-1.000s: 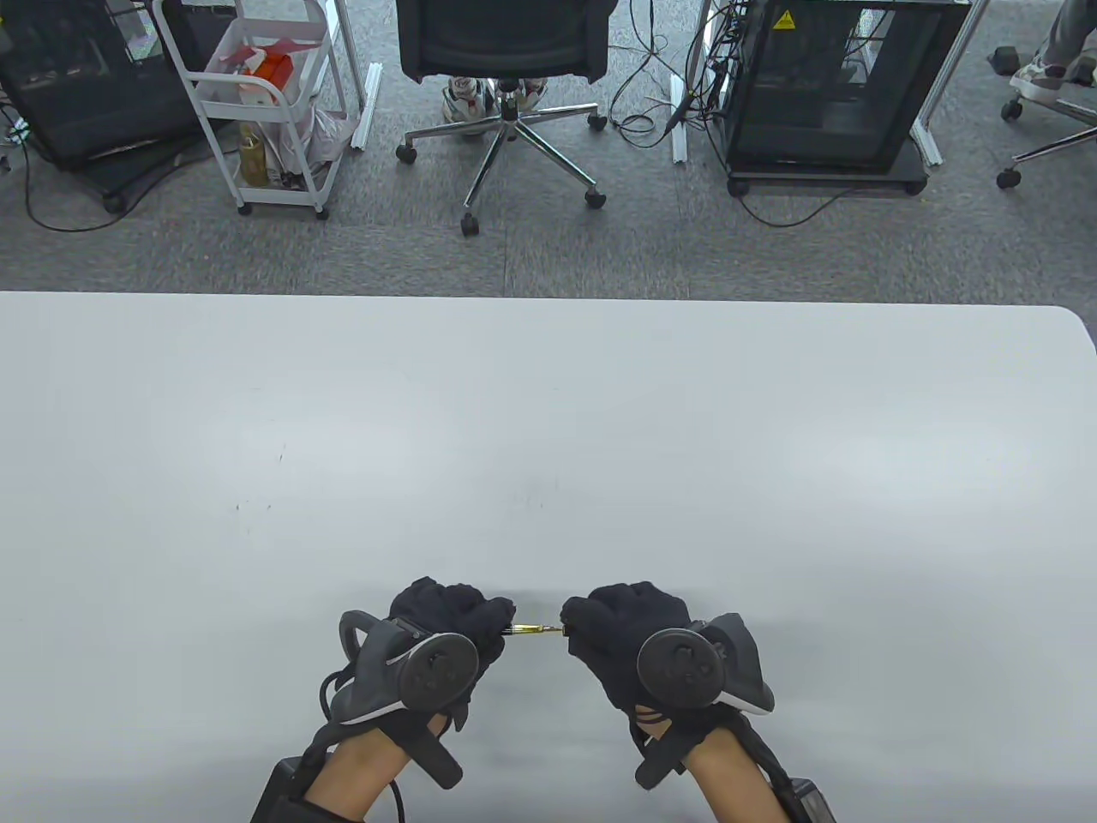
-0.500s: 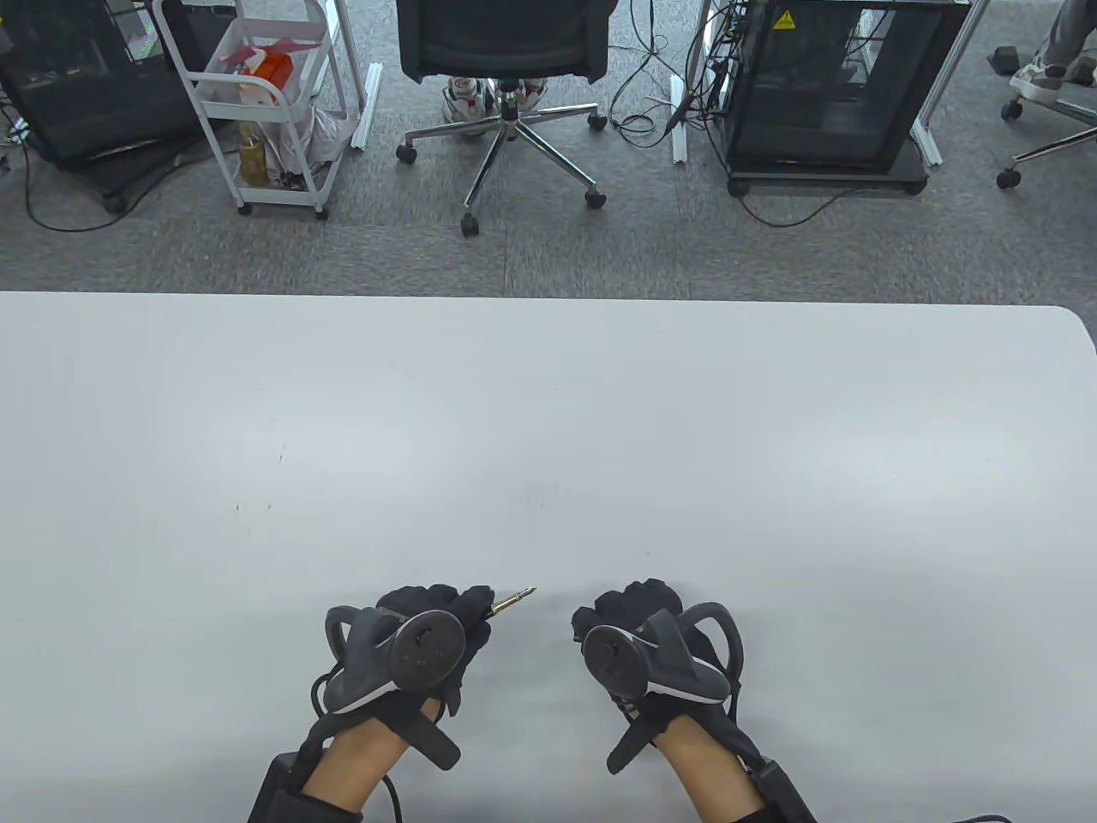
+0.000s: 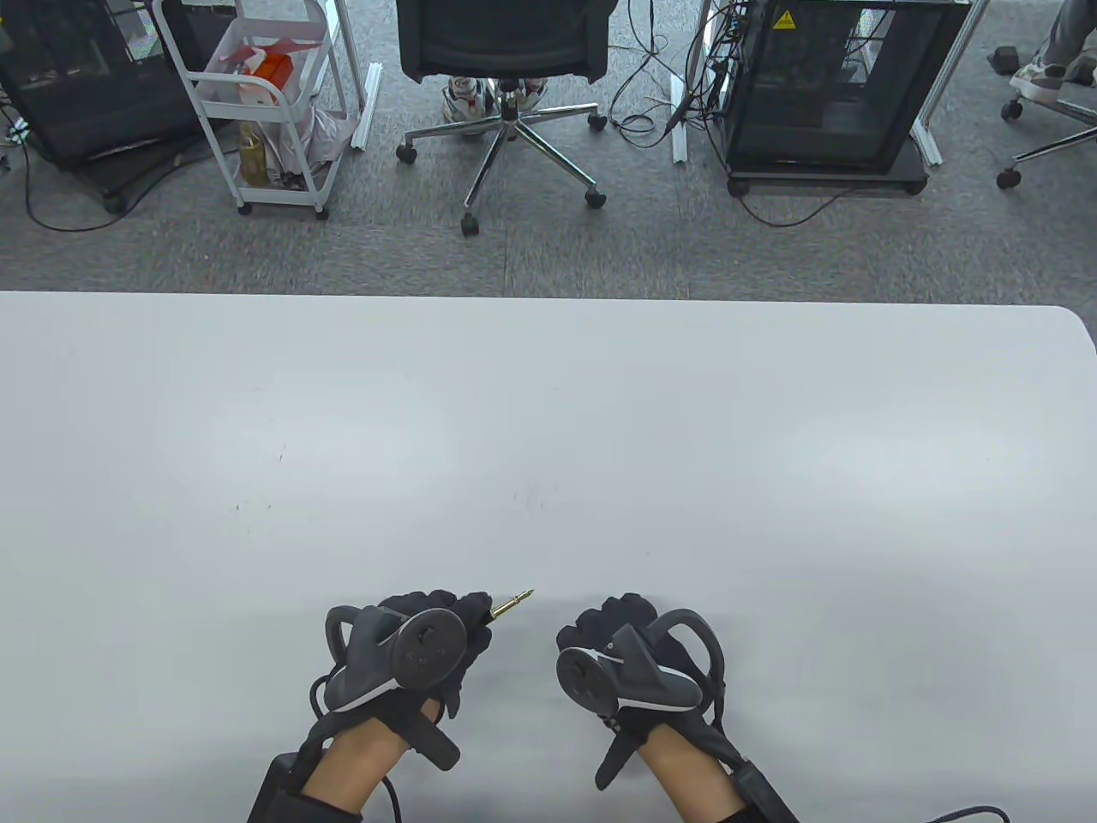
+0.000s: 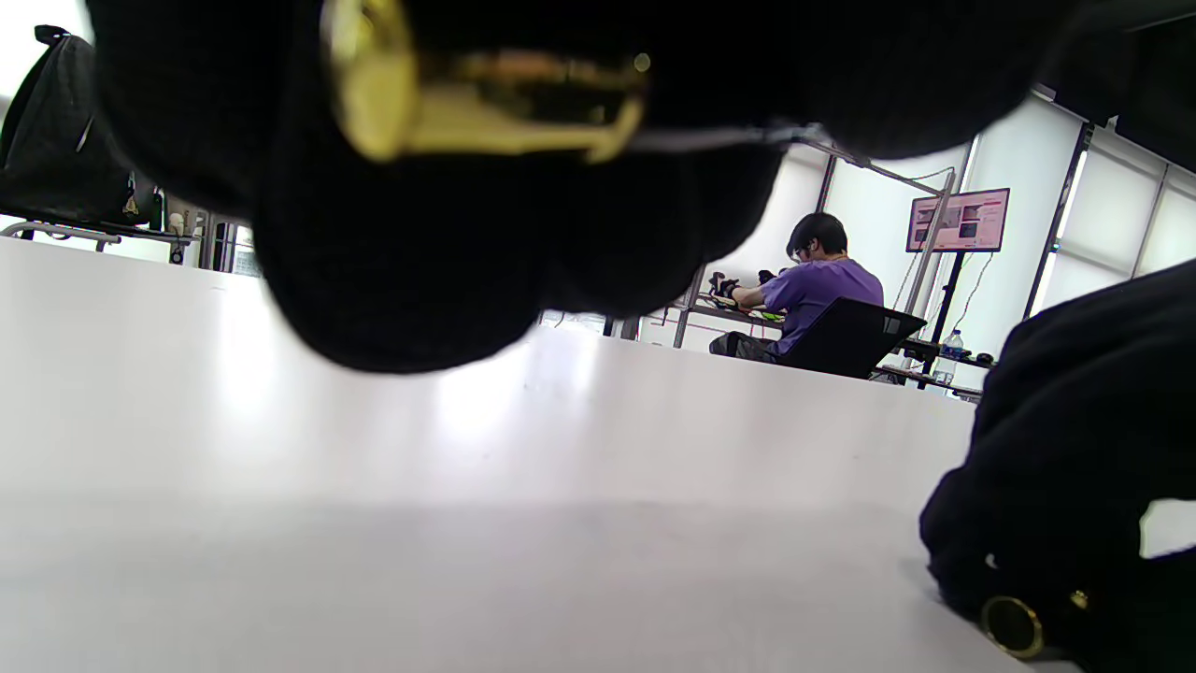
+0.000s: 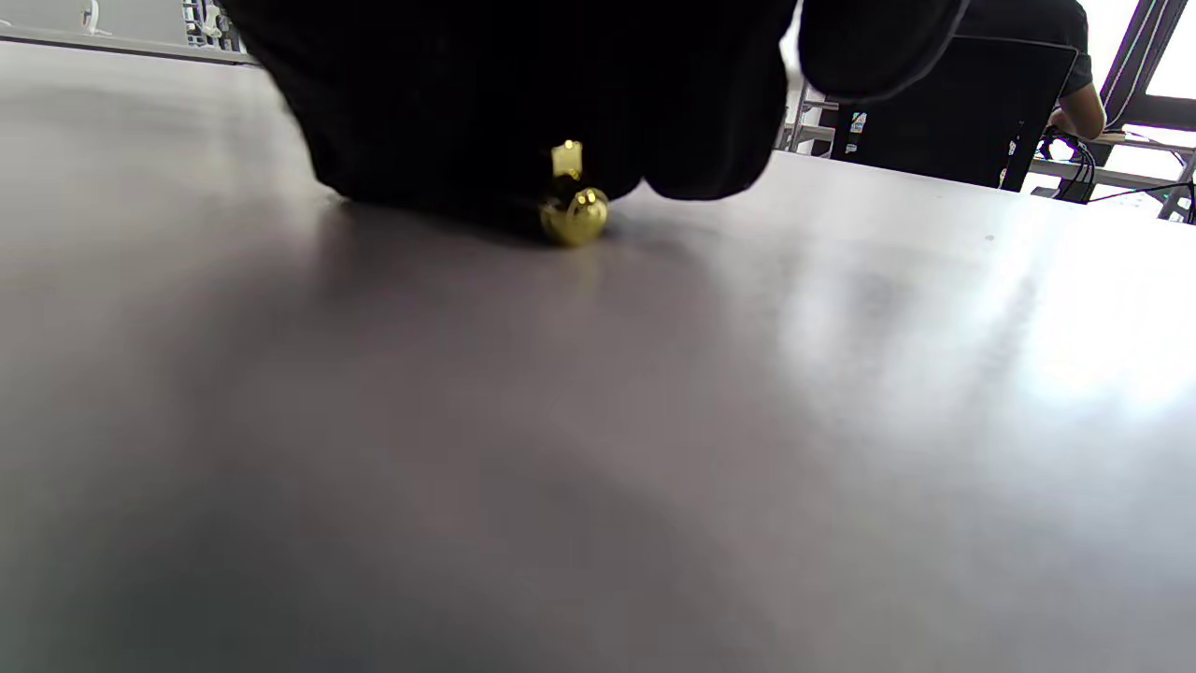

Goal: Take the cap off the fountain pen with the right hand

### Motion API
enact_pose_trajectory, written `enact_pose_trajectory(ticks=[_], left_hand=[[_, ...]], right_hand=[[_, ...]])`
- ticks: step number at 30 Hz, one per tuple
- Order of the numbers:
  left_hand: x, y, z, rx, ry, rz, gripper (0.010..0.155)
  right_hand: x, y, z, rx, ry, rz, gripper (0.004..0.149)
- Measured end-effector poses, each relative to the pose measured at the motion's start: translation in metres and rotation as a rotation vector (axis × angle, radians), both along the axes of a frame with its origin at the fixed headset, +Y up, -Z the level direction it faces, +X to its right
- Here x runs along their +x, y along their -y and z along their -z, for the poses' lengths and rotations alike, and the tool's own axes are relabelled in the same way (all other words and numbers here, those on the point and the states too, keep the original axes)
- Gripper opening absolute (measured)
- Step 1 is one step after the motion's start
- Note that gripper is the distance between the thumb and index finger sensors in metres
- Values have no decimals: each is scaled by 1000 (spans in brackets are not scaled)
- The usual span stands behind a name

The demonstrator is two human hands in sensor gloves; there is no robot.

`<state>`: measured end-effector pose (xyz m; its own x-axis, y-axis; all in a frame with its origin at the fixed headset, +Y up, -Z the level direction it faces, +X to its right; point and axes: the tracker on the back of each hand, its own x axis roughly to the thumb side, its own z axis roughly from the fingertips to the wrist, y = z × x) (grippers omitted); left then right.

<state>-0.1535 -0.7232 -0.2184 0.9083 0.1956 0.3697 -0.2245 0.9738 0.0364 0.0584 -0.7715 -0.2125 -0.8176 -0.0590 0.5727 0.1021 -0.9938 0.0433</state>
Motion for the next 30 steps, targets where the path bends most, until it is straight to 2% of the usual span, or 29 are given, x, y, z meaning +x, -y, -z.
enact_pose_trajectory(ticks=[7,12,21,24,30], left_hand=[[0,1,-1,-8,7,14,50],[0,4,-1,-21,10,27,49],[3,6,-3,-39,-12,14,49],[11,9,-1,-69,2,31,49],[50,21,10,-130,51,210,49]], right_hand=[[6,-5,1,-31,10,14,54],[19,-21,4,-39,35,107,60],[78,-48,9,37,216,310,59],[96,-49,11,27,275,357,58],[110,-44,15,-31,318,406,56]])
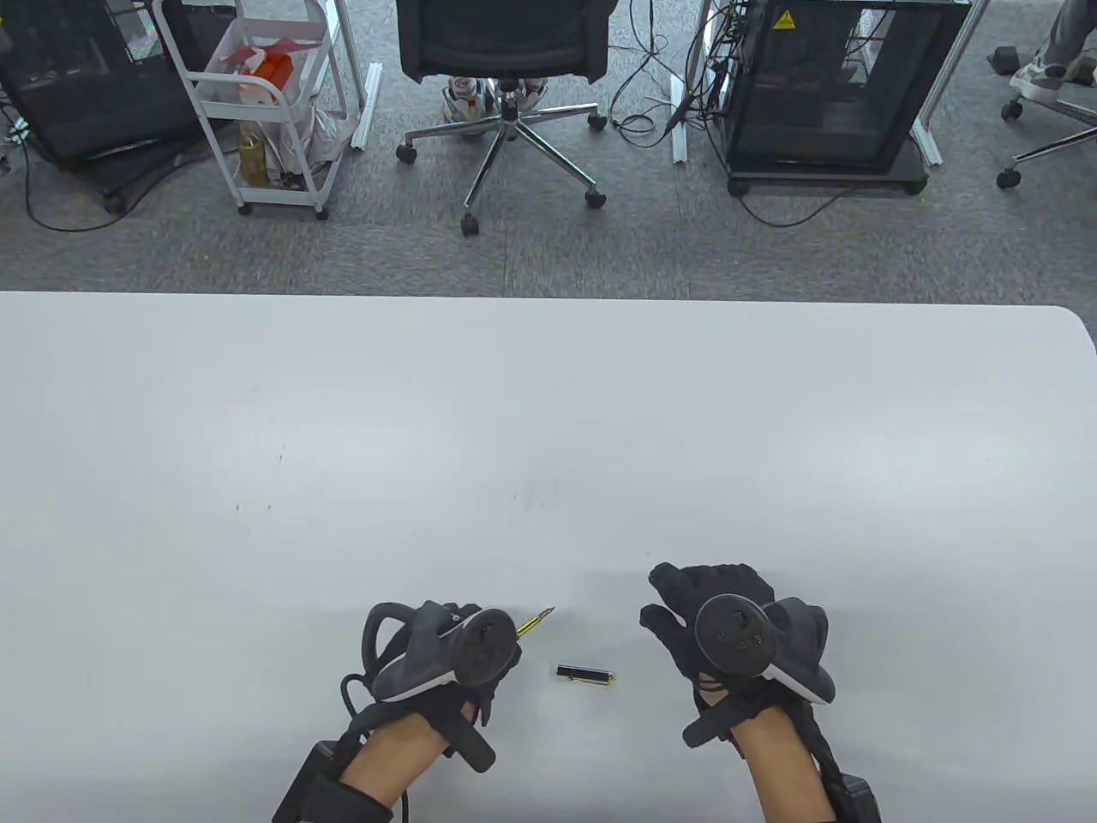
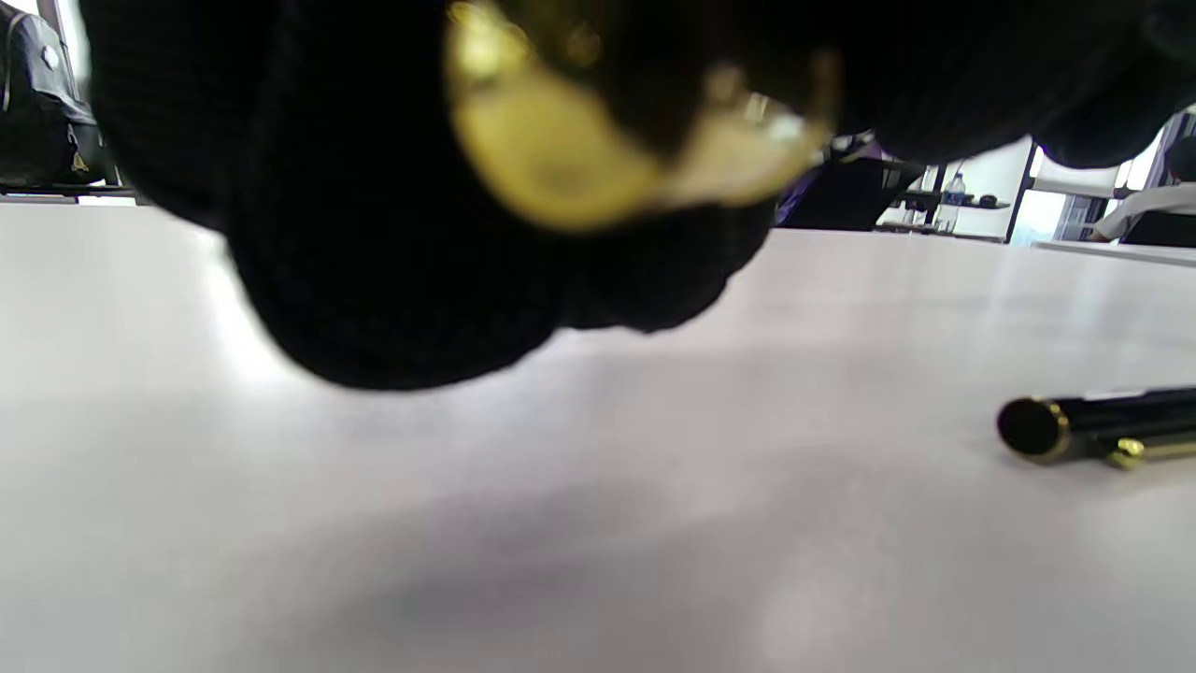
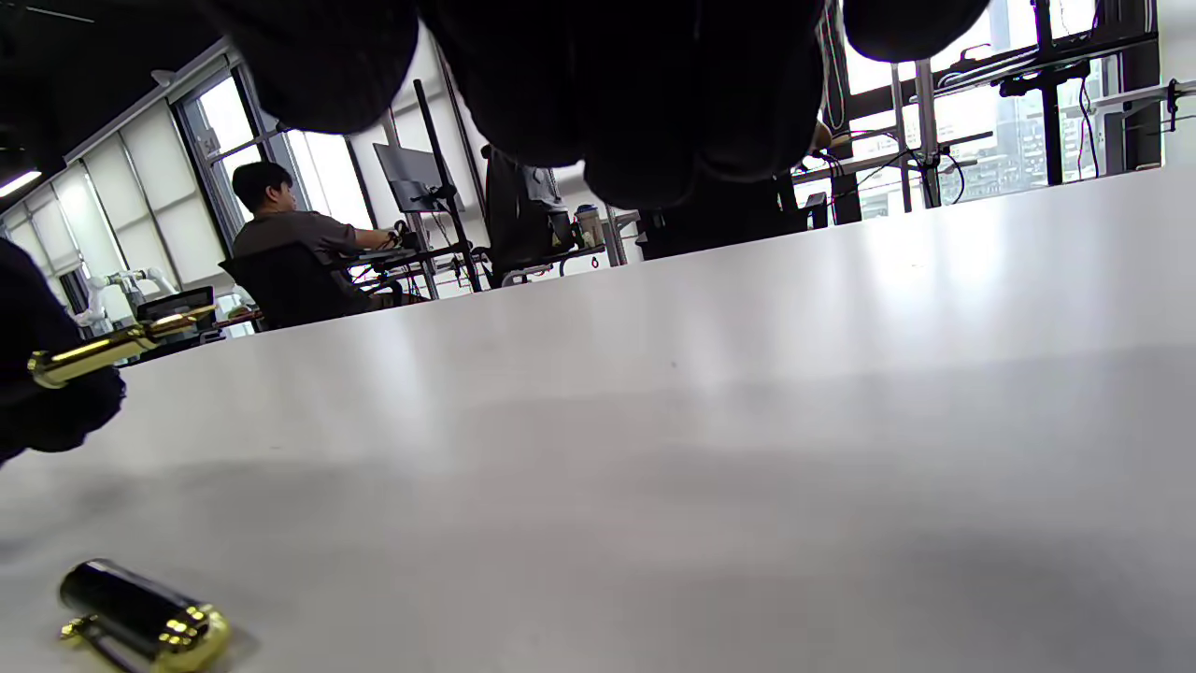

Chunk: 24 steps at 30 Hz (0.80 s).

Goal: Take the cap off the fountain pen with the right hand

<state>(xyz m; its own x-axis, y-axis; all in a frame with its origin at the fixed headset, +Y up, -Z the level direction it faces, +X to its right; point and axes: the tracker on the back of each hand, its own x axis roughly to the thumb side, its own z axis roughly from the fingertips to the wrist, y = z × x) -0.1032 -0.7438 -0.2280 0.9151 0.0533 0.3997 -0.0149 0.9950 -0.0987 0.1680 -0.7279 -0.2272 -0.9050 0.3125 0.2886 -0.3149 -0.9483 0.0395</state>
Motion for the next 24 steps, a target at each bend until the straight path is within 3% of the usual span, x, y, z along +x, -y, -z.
enact_pose_trajectory(ticks=[5,9,14,24], left_hand=[[29,15,5,4,40,167,47],[39,24,-1,45,139,249,48],[50,27,-9,112,177,380,47],[47,28,-9,93,203,379,50]], right_hand=[[-1,-1,-1,-19,-19,24,56],[-3,-3,-3,-26,-40,47,55],[-3,-3,-3,-32,-42,50,55],[1,0,-3,-70,-34,51,54]])
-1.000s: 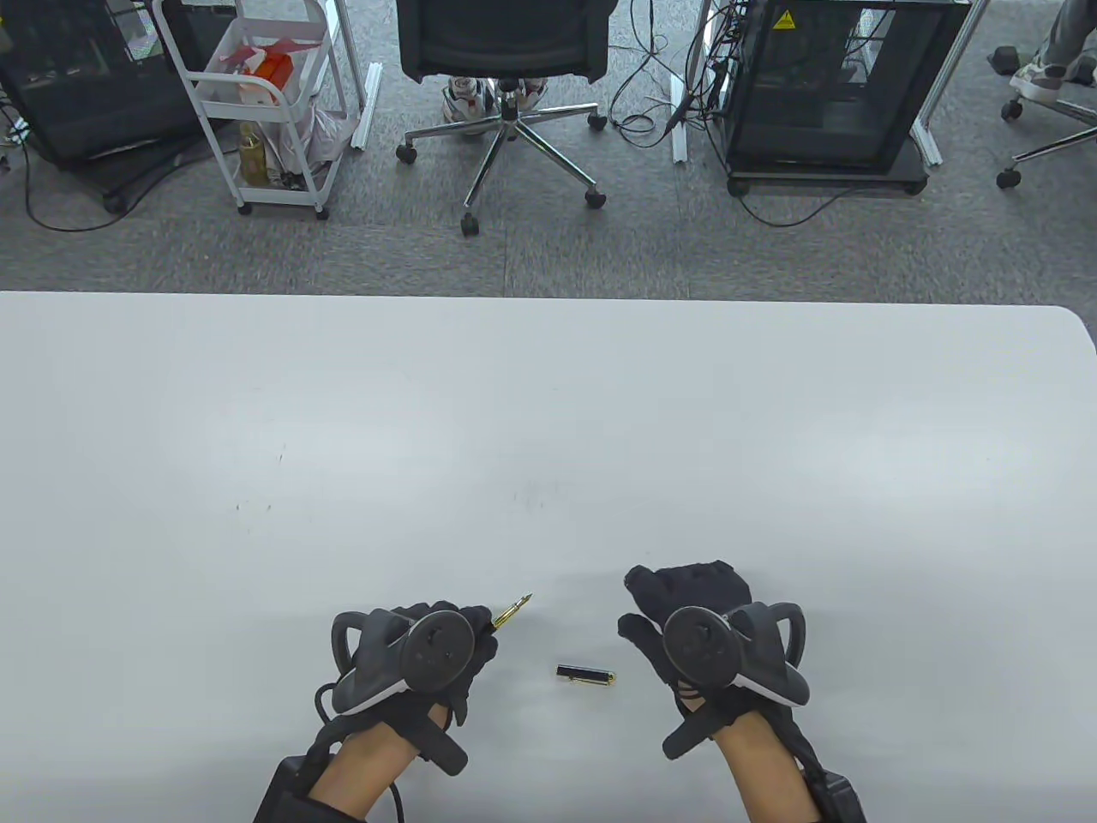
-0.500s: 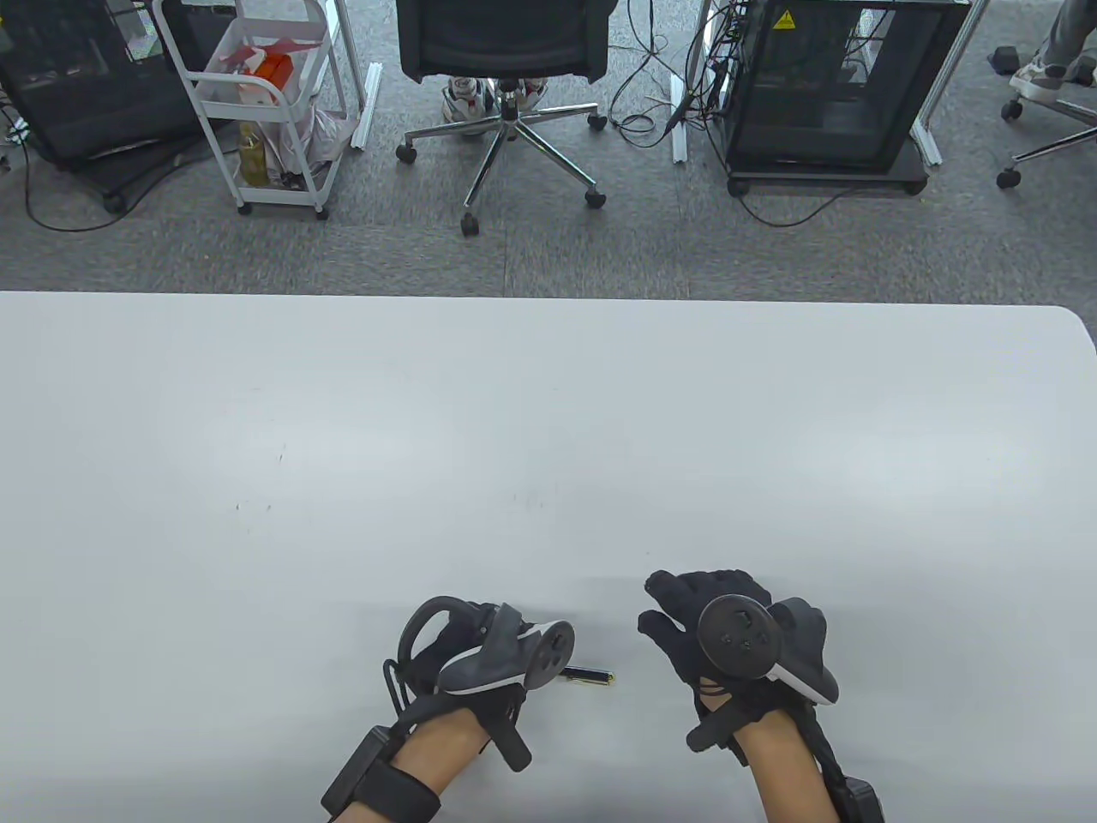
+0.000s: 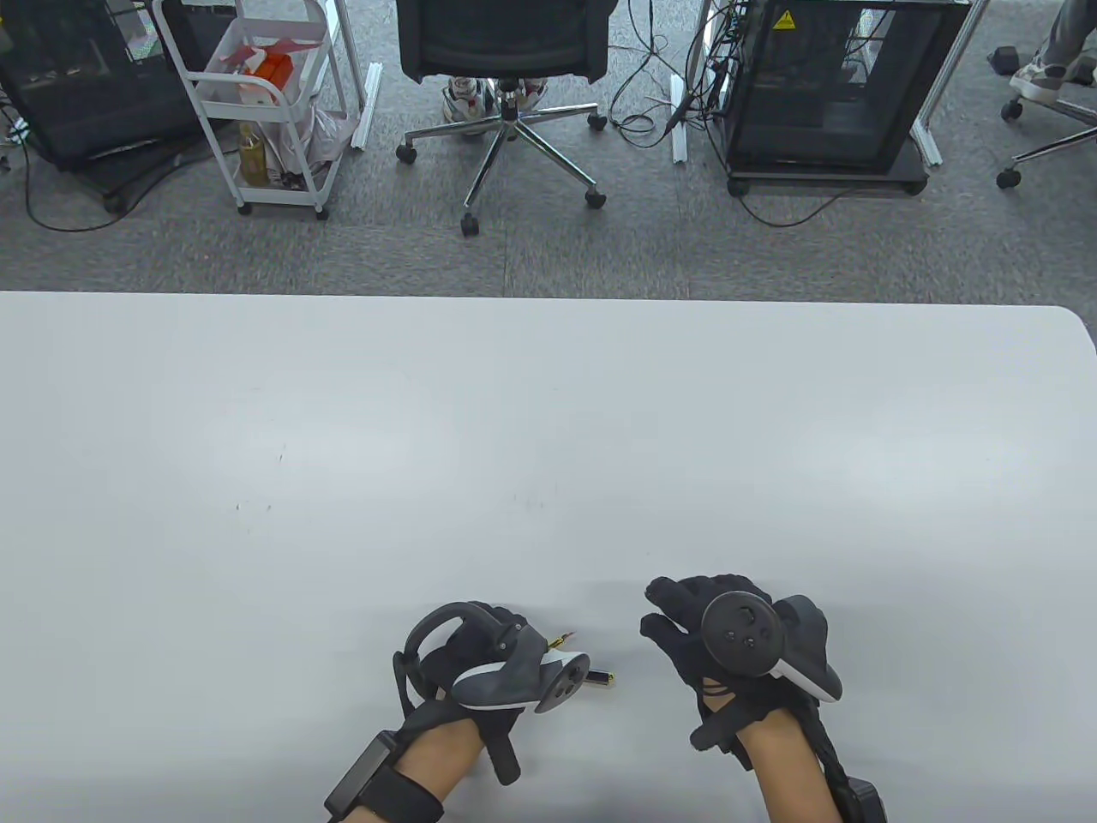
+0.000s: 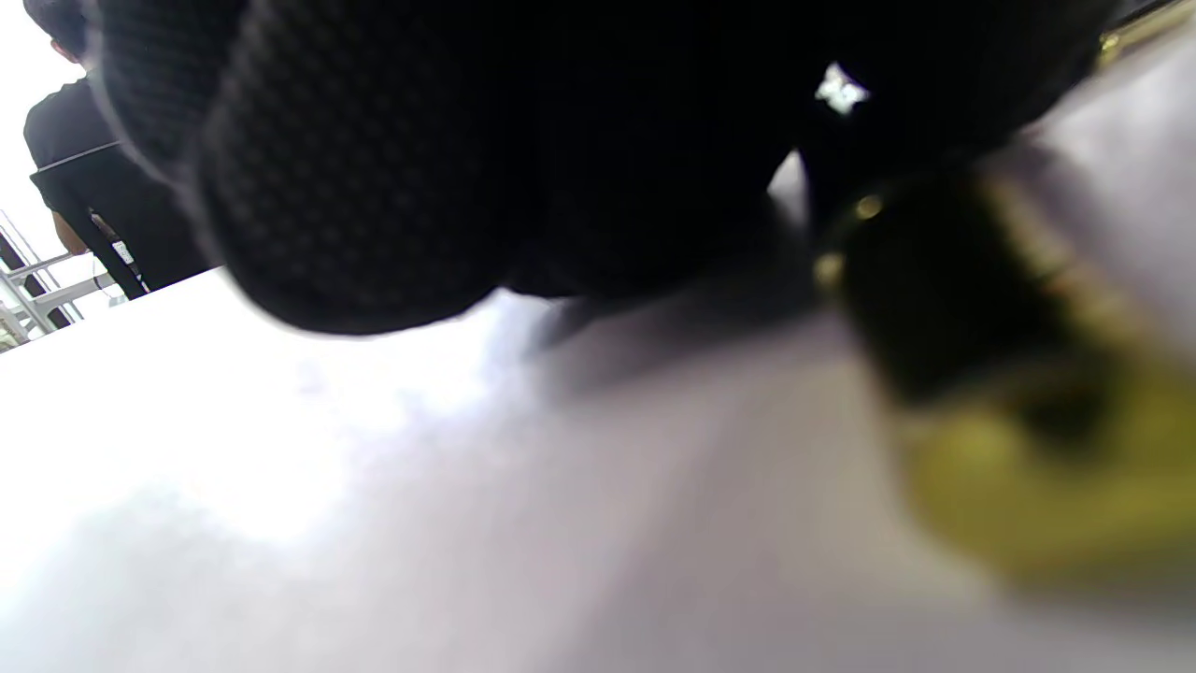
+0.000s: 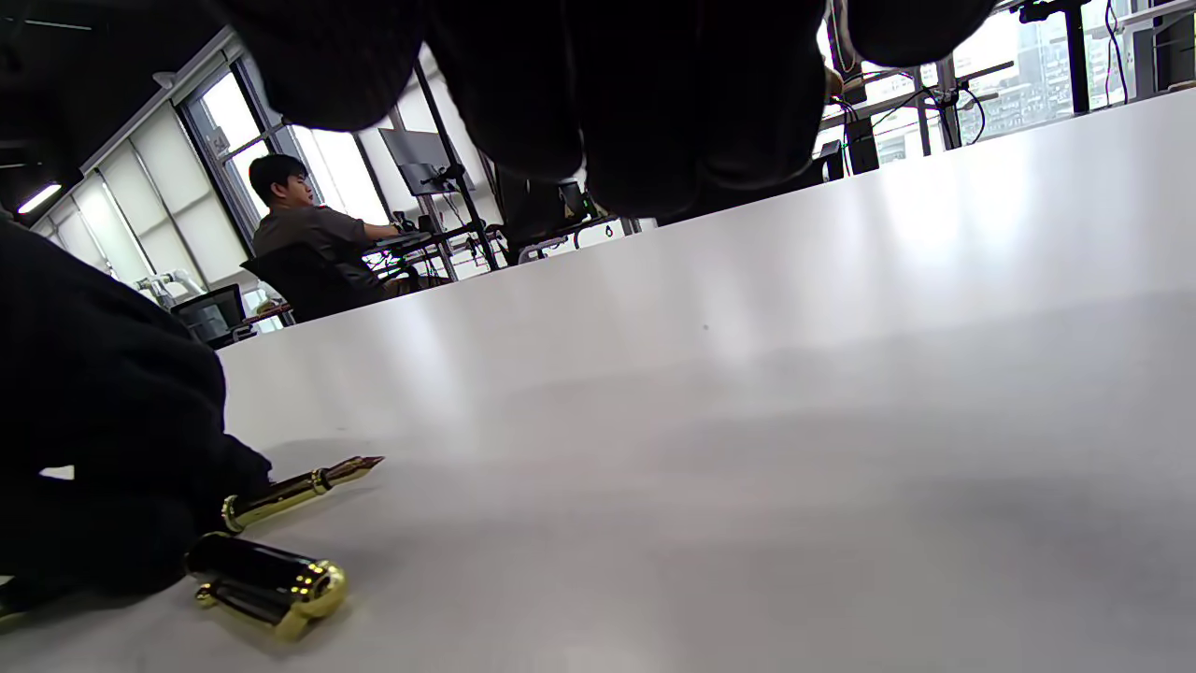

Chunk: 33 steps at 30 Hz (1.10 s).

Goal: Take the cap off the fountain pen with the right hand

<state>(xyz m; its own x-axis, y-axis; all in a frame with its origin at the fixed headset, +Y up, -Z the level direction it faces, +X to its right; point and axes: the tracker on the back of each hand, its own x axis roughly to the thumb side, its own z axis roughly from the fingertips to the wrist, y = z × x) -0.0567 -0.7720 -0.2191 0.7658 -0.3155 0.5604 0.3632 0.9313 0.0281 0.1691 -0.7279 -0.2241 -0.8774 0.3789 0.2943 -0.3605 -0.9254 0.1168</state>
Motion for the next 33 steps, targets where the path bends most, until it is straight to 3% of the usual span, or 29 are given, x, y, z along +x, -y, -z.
enact_pose_trajectory(ticks=[7,15,21,33], left_hand=[[-23,-17,1,-67,-68,-98,58],[-77,-70,-10,92,-109,-463,70],[-107,-64,-5,40,-137,-701,74],[-134,-65,-5,-8,-190,-771,78]], right_hand=[[6,-3,0,8,4,31,55],[21,-7,1,61,-53,233,66],[31,1,2,-3,-97,316,74],[27,7,2,-59,-125,378,79]])
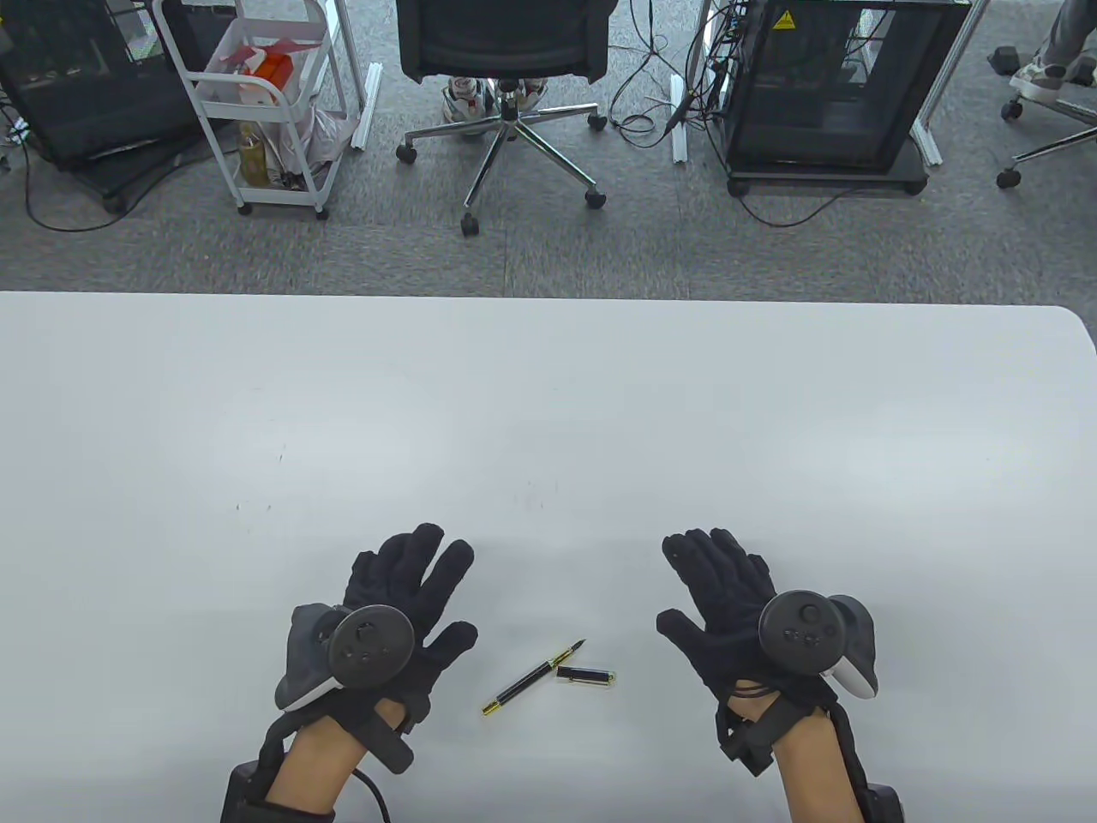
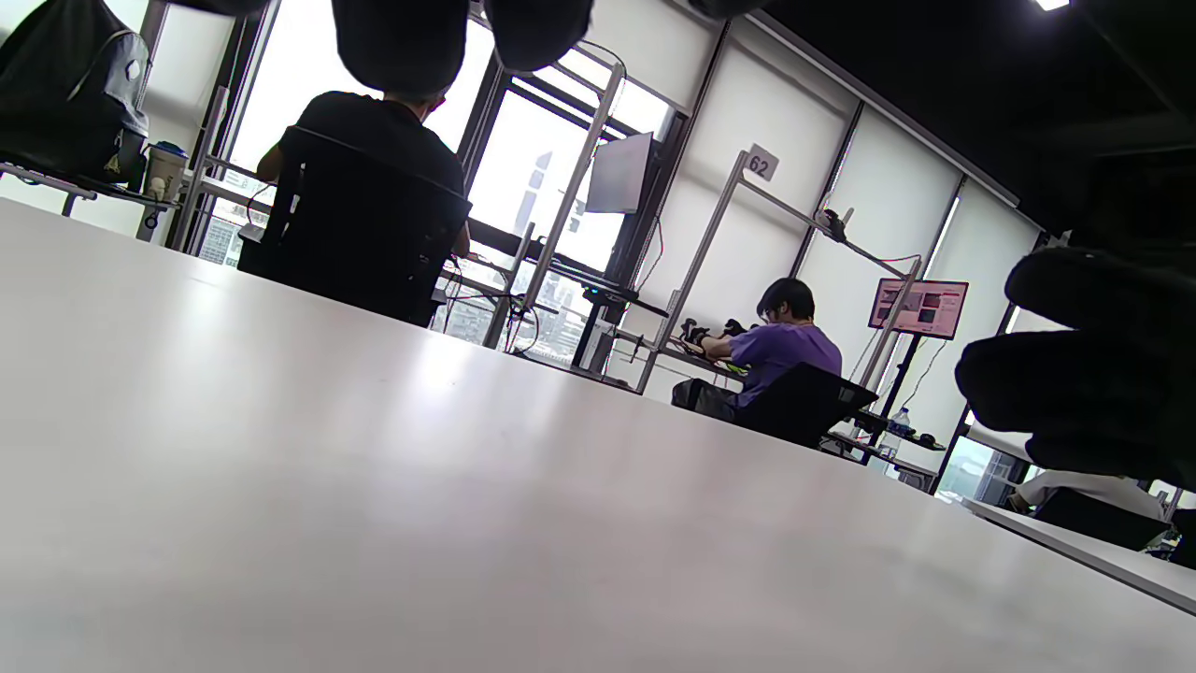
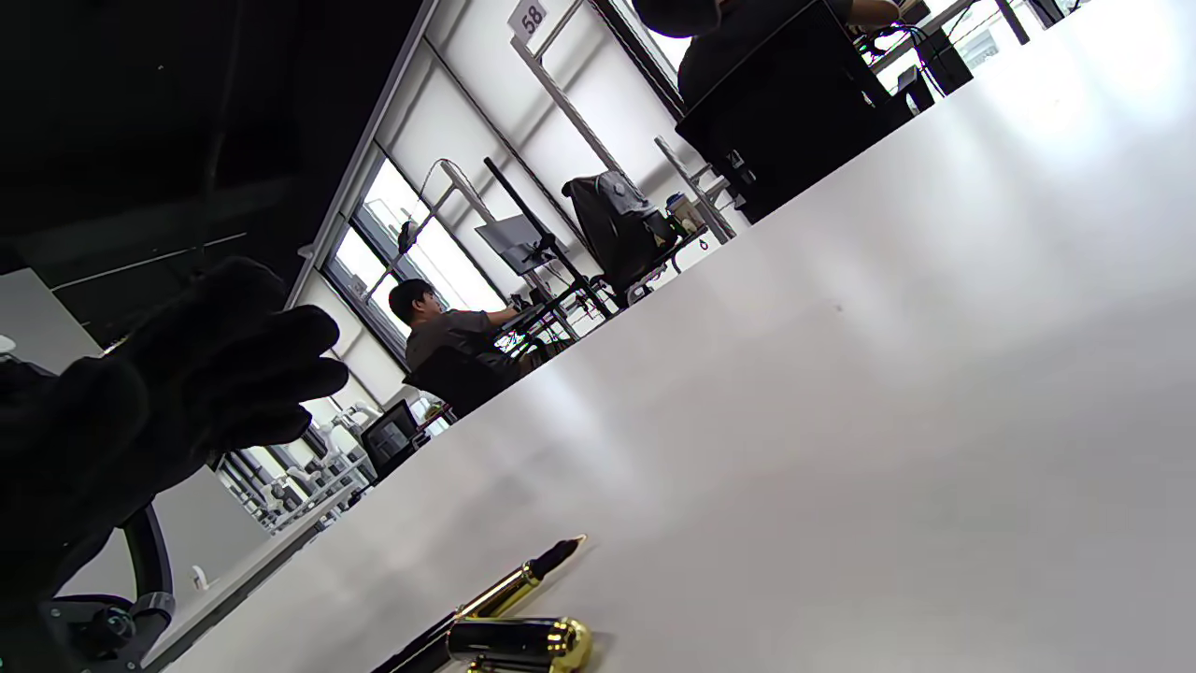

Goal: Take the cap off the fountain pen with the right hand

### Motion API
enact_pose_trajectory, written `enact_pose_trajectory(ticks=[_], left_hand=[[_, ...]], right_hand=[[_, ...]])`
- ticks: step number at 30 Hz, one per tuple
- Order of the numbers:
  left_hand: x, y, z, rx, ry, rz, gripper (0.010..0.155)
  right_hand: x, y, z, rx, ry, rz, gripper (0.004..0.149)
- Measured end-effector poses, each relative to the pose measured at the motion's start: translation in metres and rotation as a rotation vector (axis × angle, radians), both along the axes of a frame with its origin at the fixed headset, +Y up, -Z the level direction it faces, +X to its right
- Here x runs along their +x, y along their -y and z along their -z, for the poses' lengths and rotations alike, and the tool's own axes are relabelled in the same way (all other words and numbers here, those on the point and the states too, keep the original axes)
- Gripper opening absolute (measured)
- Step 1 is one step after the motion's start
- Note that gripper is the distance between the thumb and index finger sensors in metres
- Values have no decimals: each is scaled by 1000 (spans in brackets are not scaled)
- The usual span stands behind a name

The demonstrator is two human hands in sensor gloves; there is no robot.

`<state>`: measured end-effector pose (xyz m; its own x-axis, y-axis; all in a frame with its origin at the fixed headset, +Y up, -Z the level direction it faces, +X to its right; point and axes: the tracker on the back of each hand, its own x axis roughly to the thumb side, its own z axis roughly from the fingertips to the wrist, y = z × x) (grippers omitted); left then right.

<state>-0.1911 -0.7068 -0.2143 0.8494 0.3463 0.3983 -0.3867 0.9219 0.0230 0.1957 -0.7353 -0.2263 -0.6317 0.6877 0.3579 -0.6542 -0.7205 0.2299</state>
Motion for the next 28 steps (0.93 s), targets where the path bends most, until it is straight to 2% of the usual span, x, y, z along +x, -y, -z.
enact_pose_trajectory(ticks=[12,28], left_hand=[[3,-5,-6,81,7,-49,75],[-1,1,-5,42,-23,-30,73]], right_hand=[[-9,5,0,-50,-39,-5,80],[-30,12,3,-92,-120,-53,78]])
